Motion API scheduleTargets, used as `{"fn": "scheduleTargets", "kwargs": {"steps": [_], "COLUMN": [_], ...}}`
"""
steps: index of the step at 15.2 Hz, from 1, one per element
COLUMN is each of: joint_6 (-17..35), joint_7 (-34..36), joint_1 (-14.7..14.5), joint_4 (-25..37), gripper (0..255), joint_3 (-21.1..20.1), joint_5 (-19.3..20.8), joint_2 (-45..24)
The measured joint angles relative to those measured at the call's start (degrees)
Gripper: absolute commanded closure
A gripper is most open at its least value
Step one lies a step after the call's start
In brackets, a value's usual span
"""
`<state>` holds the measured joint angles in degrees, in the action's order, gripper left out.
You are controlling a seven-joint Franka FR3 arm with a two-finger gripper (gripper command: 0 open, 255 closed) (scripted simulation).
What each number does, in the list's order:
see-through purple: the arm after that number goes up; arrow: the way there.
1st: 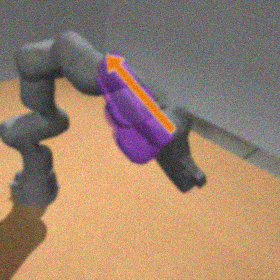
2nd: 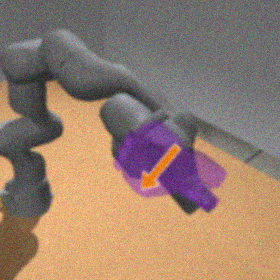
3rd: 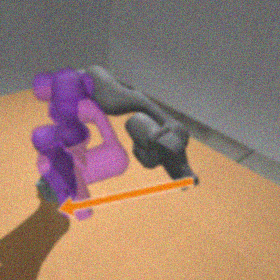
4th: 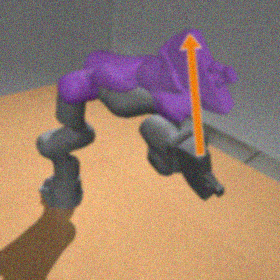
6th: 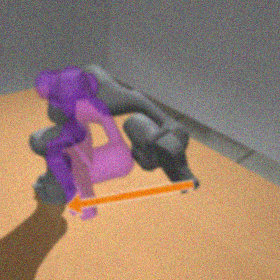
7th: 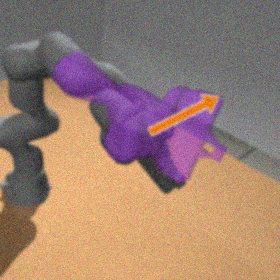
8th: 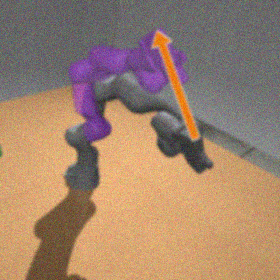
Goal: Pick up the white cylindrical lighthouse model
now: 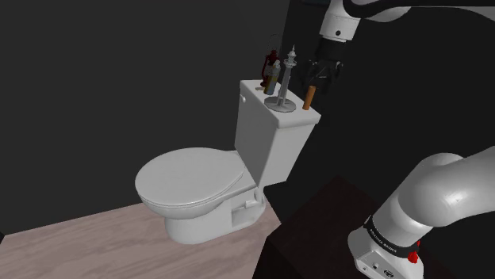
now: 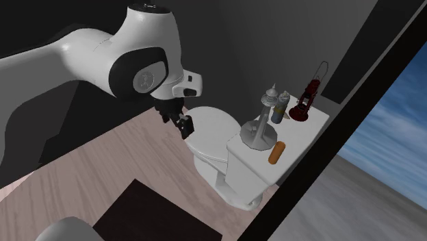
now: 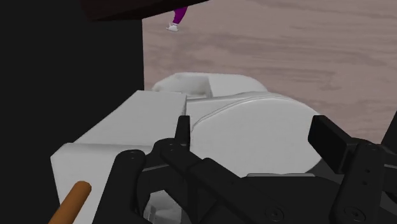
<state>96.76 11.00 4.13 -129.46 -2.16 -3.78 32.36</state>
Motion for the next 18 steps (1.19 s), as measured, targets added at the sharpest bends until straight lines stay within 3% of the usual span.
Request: {"fn": "scheduleTargets", "kwargs": {"steps": [9,18], "joint_6": [6.12,6.28], "joint_7": [7.45,14.74], "joint_1": [4.21,7.29], "joint_4": [13.91,32.63], "gripper": [0,0], "joint_3": [0.37,2.07], "joint_5": [3.2,6.42], "joint_2": [-16.76,-32.58]}}
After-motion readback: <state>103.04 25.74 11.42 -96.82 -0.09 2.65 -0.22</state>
